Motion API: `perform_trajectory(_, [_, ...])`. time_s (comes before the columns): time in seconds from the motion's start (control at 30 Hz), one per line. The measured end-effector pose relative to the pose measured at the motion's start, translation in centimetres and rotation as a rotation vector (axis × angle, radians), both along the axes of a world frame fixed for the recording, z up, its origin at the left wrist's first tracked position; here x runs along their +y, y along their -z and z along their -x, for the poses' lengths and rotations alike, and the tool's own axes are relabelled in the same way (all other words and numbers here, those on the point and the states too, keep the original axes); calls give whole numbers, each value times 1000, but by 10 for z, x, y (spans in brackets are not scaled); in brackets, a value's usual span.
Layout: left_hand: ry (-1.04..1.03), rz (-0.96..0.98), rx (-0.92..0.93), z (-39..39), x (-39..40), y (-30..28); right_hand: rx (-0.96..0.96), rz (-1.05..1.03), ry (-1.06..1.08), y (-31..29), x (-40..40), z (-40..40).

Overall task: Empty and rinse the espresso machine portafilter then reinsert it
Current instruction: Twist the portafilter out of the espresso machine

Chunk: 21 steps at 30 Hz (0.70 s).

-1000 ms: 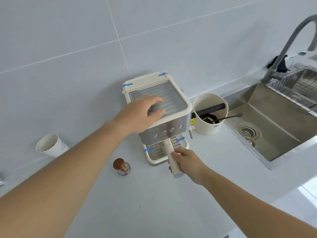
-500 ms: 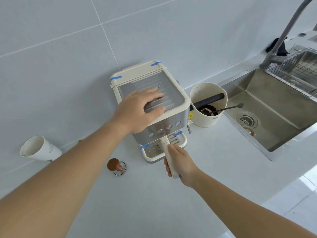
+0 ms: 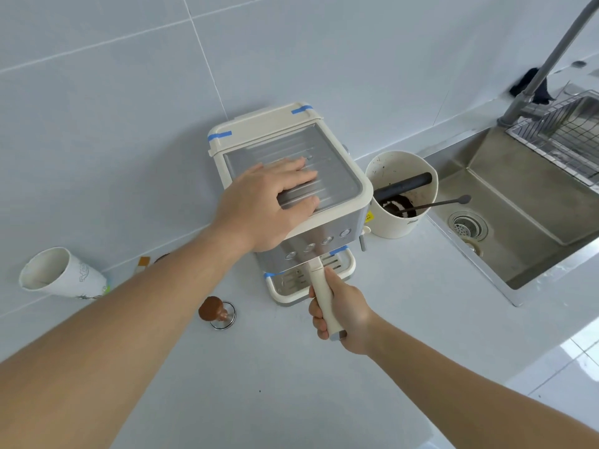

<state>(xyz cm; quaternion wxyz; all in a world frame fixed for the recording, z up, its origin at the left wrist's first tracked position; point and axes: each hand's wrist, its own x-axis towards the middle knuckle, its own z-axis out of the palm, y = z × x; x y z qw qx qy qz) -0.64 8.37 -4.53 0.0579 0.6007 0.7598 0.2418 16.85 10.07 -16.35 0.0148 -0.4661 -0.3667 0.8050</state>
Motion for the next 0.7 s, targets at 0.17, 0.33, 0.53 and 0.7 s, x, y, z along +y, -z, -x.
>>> perform_trajectory(0.17, [-10, -1, 9, -1, 0, 1, -35, -68, 42, 0, -4, 3])
perform_trajectory(0.33, [-16, -10, 14, 0, 0, 1, -65, -90, 63, -1, -6, 4])
perform_trajectory(0.53, [-23, -2, 18, 0, 1, 2, -77, -91, 89, -2, -8, 5])
perform_trajectory(0.7, [-34, -3, 21, 0, 1, 2, -89, -84, 99, -3, -9, 4])
